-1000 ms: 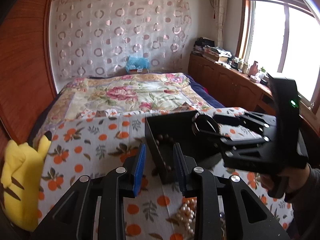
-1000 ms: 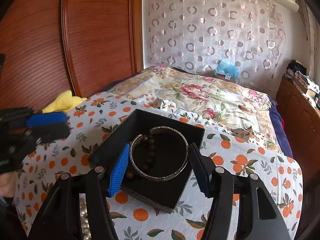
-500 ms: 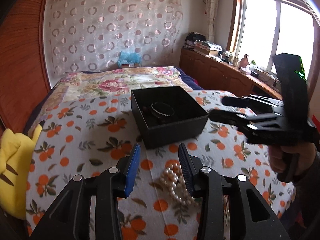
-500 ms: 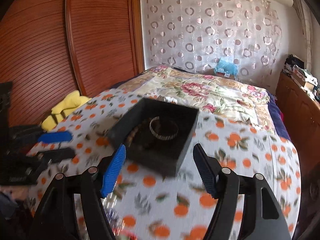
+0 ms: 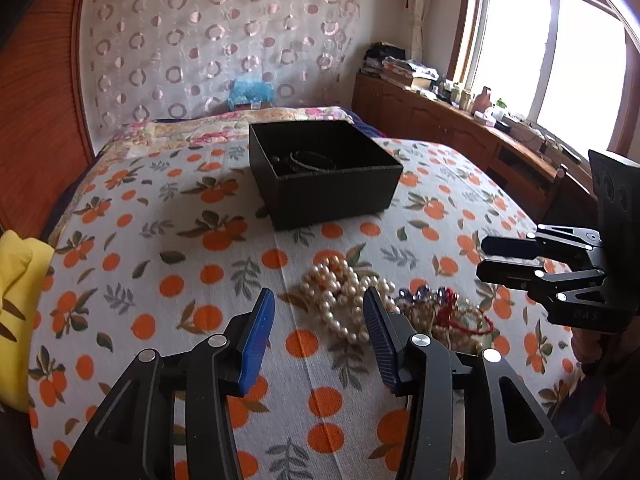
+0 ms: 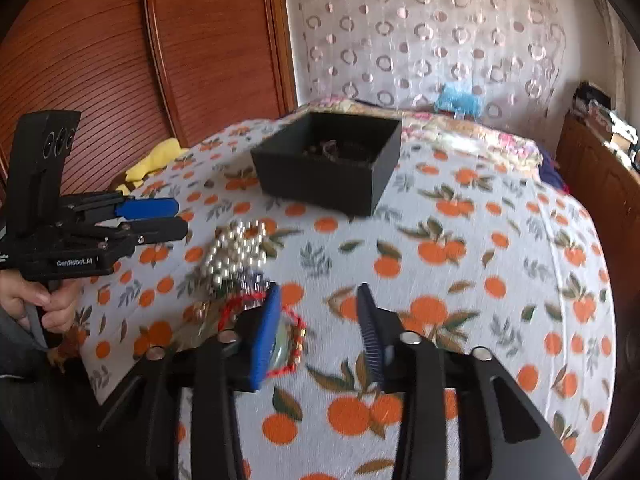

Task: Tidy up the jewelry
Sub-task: 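Grasp the red-string bracelet with the right tool while the left tool grasps the pearl necklace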

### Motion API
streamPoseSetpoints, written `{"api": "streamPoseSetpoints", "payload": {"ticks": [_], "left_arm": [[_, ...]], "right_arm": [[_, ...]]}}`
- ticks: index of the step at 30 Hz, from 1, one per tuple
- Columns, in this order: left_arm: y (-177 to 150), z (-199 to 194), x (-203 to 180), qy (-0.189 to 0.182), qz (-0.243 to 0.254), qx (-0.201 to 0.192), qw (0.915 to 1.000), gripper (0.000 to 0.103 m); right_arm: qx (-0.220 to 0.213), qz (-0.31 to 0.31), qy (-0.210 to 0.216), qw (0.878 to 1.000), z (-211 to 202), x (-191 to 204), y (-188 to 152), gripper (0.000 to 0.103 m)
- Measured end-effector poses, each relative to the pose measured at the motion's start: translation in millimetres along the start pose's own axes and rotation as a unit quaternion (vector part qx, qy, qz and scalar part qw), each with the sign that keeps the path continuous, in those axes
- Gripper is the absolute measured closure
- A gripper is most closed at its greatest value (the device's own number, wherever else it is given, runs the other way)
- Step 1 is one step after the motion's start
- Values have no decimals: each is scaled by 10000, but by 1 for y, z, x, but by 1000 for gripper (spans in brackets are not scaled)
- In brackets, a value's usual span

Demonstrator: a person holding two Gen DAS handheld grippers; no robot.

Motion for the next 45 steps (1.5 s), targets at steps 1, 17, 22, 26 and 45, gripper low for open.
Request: {"api": "streamPoseSetpoints", "payload": {"ticks": [1,17,22,26,45], "left_arm": [[-1,1,0,-9,0,16,10000,59],[-5,6,-3,-18,29,55,10000,59],[-9,10,-5,-12,25,133,9999,59],[-10,15,-1,34,-9,220,9998,59],[-5,42,5,-39,-86,568,9983,82]], "right_arm": [[78,37,33,10000,2,-1,-4,70],[800,-370,127,9960,31,12,-13,87],[853,-522,-60,9950,32,11,-13,95],[628,-360,-233,9971,25,1,-11,95],[135,-164,-502,9985,-1,-13,4,95]]}}
Point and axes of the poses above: each gripper's, at about its wrist camera, not at the fingertips, and z roughly the way its jaws point, x to its left, y to its top, the point moved 4 cm from there along z, roughly the way its jaws point, and after that the axes turned 8 degrees about -z, right-handed, at the moved point
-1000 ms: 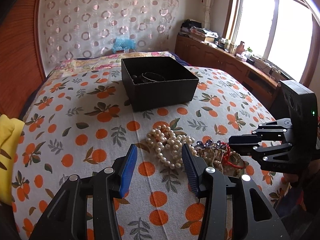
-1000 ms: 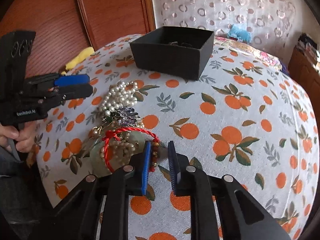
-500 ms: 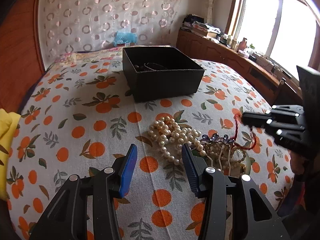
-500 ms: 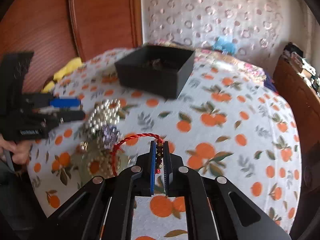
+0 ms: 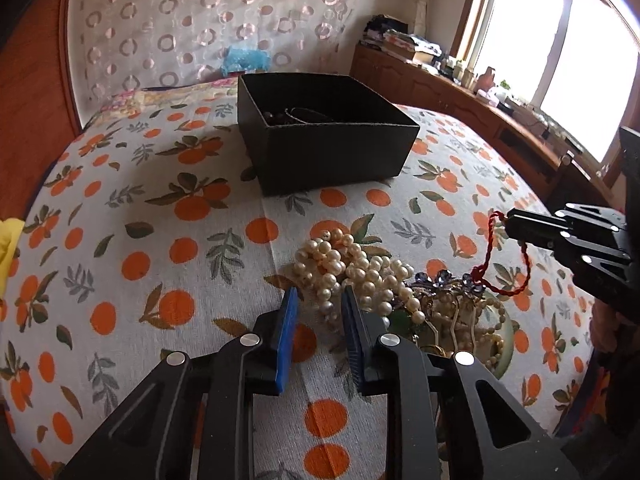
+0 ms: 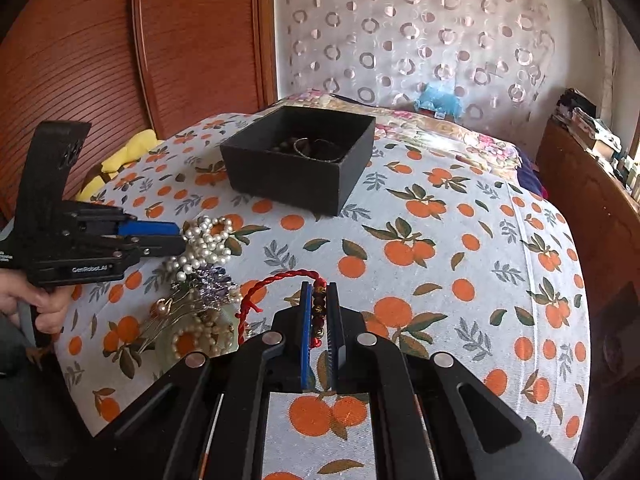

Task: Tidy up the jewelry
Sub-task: 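Grasp the red-string bracelet with the right tool while the left tool grasps the pearl necklace, then lift the pearl necklace and red bracelet over the black box with both tools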

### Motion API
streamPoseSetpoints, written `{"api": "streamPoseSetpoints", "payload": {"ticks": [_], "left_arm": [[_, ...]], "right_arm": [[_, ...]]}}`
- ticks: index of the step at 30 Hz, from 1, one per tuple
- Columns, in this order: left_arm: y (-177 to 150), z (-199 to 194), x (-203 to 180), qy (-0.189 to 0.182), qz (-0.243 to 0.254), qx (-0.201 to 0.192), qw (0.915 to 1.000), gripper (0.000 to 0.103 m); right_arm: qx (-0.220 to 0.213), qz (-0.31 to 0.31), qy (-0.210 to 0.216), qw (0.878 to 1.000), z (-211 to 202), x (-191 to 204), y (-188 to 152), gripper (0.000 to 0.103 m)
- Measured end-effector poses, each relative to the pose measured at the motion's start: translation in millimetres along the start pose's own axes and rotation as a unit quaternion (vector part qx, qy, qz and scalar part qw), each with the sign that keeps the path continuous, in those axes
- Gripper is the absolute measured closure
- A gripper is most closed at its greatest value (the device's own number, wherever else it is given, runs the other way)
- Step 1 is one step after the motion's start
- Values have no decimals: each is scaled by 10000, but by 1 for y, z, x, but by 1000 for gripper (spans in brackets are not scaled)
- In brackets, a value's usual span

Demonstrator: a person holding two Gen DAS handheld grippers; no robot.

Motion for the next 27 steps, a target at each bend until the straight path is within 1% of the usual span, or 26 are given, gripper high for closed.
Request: {"api": "streamPoseSetpoints", "payload": {"ticks": [2,3,4,8,15,27], "left_arm": [[1,1,-3,86,95,-5,9999,83],[1,2,-3,140,140,-26,9998,87],[1,2,-4,207,199,-43,9996,96],[3,-1,-2,254,214,-127,9994,97],[28,-44,-8,116,170,-766,9968,97],[65,-88,-27,-4,351,-1385,9897,97]], "right_arm": [[-6,-15,-9,10000,0,1,0,95],[-9,-10,-5,10000,1,2,1,95],[-10,-10,-3,10000,1,2,1,95],[-7,-7,-8,10000,1,2,0,95],[-85,13,6,10000,-1,3,6,95],[-412,12,-1,9992,-14,-2,27,95]]}}
Point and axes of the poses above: each gripper's, at about its wrist camera, not at the fingertips, and z roughly the way its jaws point, x to its left, y to its top, the point moved 4 cm from there along z, roughly the way its jaws point, and after that the axes turned 8 degrees about -z, right-handed, at the moved point
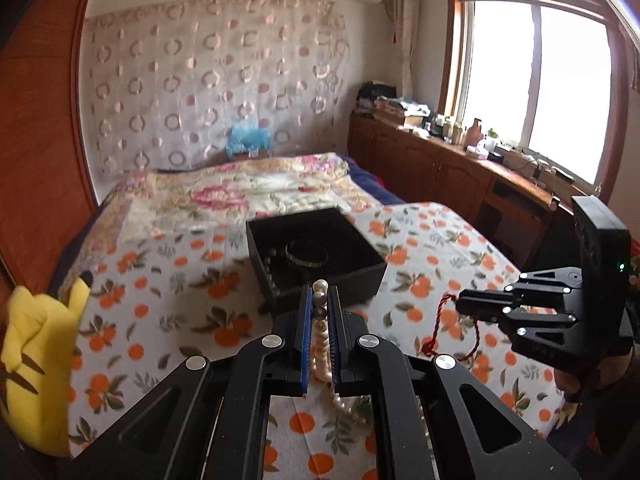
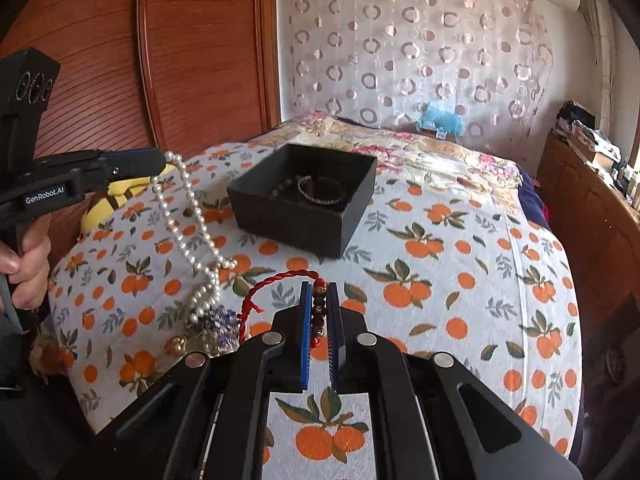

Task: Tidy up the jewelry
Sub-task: 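Lift the pearl necklace and red bracelet over the black box with both tools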

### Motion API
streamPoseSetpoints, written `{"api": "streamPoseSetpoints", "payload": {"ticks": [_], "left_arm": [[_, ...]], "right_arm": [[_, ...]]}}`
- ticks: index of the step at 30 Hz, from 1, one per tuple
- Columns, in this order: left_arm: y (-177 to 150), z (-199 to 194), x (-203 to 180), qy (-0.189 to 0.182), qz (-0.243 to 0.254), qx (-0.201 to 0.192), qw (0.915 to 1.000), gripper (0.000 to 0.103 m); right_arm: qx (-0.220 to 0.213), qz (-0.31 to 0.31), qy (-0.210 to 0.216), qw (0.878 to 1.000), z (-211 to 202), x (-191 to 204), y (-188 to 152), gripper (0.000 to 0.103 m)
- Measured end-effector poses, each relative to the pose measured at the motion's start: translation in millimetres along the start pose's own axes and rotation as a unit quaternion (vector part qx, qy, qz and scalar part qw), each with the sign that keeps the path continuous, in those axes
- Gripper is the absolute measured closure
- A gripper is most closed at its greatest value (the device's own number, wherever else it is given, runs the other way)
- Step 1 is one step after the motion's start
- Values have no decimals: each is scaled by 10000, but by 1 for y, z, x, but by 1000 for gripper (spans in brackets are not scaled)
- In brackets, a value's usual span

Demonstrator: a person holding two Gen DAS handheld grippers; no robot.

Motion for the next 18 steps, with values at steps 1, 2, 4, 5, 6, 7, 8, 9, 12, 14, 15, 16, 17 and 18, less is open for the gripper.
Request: {"api": "streamPoseSetpoints", "payload": {"ticks": [1,2,4,5,6,7,8,9,12,14,15,16,17,18], "left_arm": [[4,-2,-1,-3,23,-47,10000,97],[7,-4,-3,-5,37,-84,10000,97],[15,-8,-5,-15,56,-166,9998,97],[19,-10,-6,-24,68,-209,9998,97],[22,-12,-8,-31,82,-252,9996,97],[27,-15,-9,-36,111,-312,9994,97],[30,-16,-10,-36,122,-342,9993,97],[33,-18,-11,-40,131,-376,9992,97],[42,-22,-14,-55,150,-478,9987,97],[48,-24,-15,-65,144,-539,9984,97],[51,-25,-15,-66,145,-569,9983,97],[56,-27,-17,-66,158,-609,9980,97],[59,-28,-18,-68,172,-640,9978,97],[64,-29,-20,-74,195,-681,9975,97]], "right_arm": [[-42,5,-6,10000,-1,0,4,95],[-66,13,-6,10000,-2,-2,5,95],[-108,23,-1,9999,-4,-3,10,95],[-133,13,-9,9999,-4,-3,13,95],[-151,3,-17,9999,-4,-4,15,95],[-166,6,-21,9999,-4,-5,17,95],[-182,15,-18,9998,-4,-5,19,95],[-197,25,-11,9998,-4,-6,20,95],[-239,42,-5,9997,-4,-8,25,95],[-259,46,-5,9997,-4,-9,27,95],[-266,48,-10,9996,-4,-9,28,95],[-271,53,-10,9996,-3,-10,29,95],[-288,68,-6,9996,-3,-10,31,95],[-300,76,-1,9995,-3,-11,33,95]]}}
Point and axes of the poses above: each gripper's, at about its wrist camera, not at the fingertips, and z roughly the way its jaws point, x to its left, y to its top, the point moved 4 cm from there along z, roughly the way its jaws point, and after that the axes turned 8 degrees about -z, right-handed, at the moved point
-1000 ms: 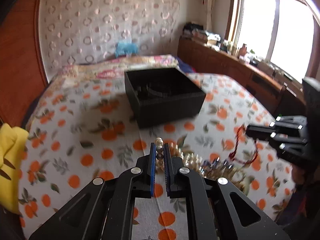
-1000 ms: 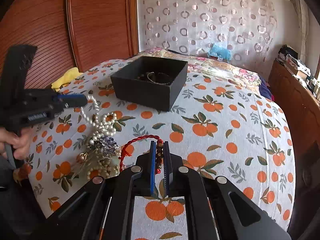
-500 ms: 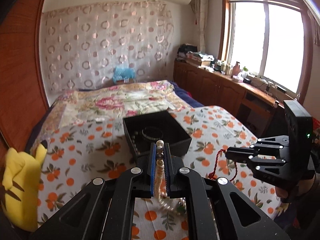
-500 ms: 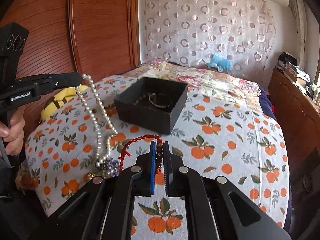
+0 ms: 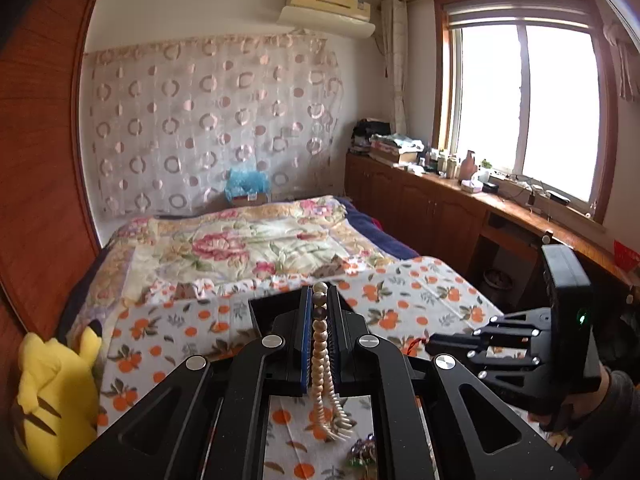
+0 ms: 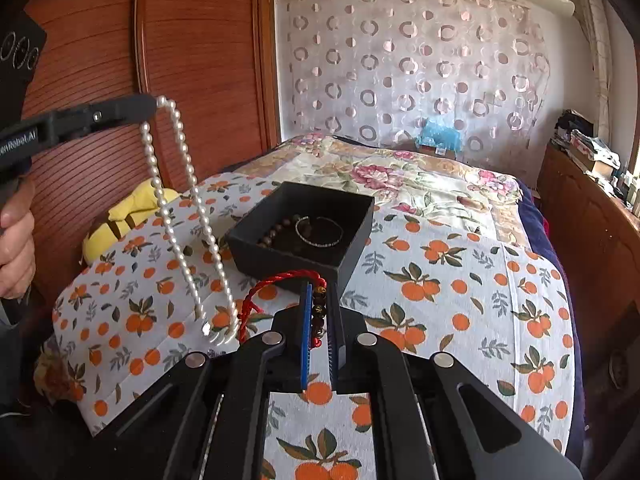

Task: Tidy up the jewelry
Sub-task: 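Lift the pearl necklace and red bracelet over the black box with both tools, then lower both pieces into the black box and open both tools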

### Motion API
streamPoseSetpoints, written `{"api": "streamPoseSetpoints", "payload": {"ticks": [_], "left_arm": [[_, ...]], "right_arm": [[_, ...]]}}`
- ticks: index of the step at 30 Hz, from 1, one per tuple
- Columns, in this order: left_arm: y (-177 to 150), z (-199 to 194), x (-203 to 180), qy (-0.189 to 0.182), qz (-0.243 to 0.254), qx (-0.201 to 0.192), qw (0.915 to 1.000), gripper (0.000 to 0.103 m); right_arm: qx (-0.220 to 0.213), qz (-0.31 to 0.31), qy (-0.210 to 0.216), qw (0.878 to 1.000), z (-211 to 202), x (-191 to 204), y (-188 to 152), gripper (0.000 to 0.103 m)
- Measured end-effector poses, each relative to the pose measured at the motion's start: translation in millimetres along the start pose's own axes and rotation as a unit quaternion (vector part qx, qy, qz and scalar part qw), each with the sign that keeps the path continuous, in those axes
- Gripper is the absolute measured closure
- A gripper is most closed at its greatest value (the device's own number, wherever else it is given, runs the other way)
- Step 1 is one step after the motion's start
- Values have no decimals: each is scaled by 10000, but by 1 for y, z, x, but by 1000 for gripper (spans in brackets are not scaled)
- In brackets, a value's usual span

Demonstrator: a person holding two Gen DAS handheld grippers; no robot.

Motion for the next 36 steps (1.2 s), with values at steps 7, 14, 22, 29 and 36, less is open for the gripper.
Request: {"api": "streamPoseSetpoints", "payload": {"ticks": [7,14,22,29,36], "left_arm": [[27,2,-3,96,124,-169,9997,97],[53,14,-3,226,214,-251,9992,97],[79,15,-12,256,281,-426,9984,97],[83,24,-12,301,292,-387,9984,97],[61,52,6,333,150,-19,9993,97]], "right_arm": [[-113,-24,-45,9999,1,-4,17,95],[-202,-90,-144,9997,7,-11,36,95],[-266,-10,-245,9993,15,-25,56,95],[-307,63,-302,9991,23,-34,65,95],[-216,253,-255,9991,41,-46,69,95]]}}
Point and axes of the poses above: each gripper's, at about its wrist camera, not at the fingertips, and z roughly the way its jaws point, x to its left, y to its top, the point moved 4 cm from there along z, roughly the way its jaws point, and after that the axes turned 8 degrees about -z, right-handed, at the moved point
